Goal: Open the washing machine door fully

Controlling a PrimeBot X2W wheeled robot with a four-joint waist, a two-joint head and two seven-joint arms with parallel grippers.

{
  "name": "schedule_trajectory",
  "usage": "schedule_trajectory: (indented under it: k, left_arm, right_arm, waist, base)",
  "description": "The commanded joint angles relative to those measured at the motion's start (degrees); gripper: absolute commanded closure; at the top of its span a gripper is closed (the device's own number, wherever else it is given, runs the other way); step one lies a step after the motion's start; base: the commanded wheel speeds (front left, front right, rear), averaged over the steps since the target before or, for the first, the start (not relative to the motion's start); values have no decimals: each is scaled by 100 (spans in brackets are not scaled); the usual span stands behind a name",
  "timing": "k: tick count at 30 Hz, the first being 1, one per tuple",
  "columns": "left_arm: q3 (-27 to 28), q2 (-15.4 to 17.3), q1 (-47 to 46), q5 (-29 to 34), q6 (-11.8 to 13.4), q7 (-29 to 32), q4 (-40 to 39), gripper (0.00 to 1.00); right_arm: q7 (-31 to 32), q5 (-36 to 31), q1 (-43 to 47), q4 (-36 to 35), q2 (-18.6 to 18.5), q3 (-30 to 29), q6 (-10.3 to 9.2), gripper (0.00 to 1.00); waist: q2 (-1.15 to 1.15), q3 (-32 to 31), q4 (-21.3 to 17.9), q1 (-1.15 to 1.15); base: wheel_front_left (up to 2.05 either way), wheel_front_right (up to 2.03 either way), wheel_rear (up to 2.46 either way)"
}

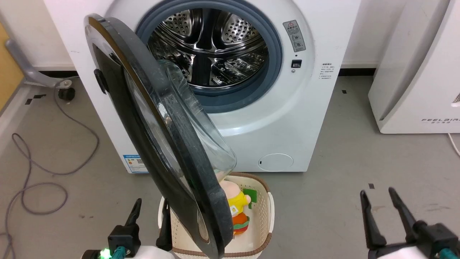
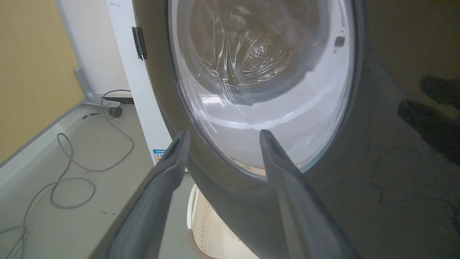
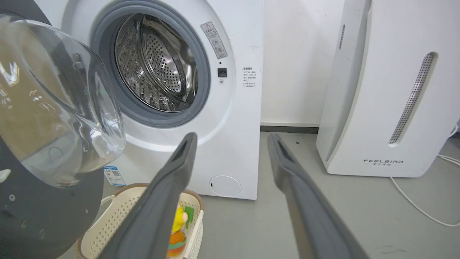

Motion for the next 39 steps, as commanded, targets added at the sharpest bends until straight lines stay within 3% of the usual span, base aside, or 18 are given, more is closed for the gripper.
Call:
schedule_trajectory:
  k: [1,17,18,19,20,21,30,39]
  left_arm:
    - [20,10,22,27,-3,-30,0,0]
    - [66,10,83,52,-43,-30,120,0]
    - [61,10,83,49,-45,-30,135,10]
    - [58,10,81,45,-53,-31,158,36]
    - [55,10,79,33,-63,-31,186,74]
    - [48,10,76,24,-69,-31,205,100]
    - [70,10,43,-36,-105,-31,68,100]
    - [256,41,-145,133,-35,-31,-1213,100]
  right_arm:
    - [5,-59,175,-81,35,66,2,0]
    - [68,288,260,217,39,462,2,0]
    - [69,299,250,211,39,477,2,0]
    - [69,308,243,205,39,486,2,0]
    - [80,315,242,205,40,500,2,0]
    - [89,330,244,205,40,511,2,0]
    - [151,436,260,241,40,545,2,0]
    - [153,488,226,346,40,557,2,0]
  waist:
    - [0,4,-18,0]
    - [0,18,-68,0]
    - [0,18,-62,0]
    - [0,17,-55,0]
    - [0,16,-51,0]
    - [0,14,-47,0]
    - [0,-2,-10,0]
    - [0,4,74,0]
  base:
    - [0,0,0]
    - [0,0,0]
    - [0,0,0]
    - [0,0,0]
    - [0,0,0]
    - [0,0,0]
    - [0,0,0]
    - [0,0,0]
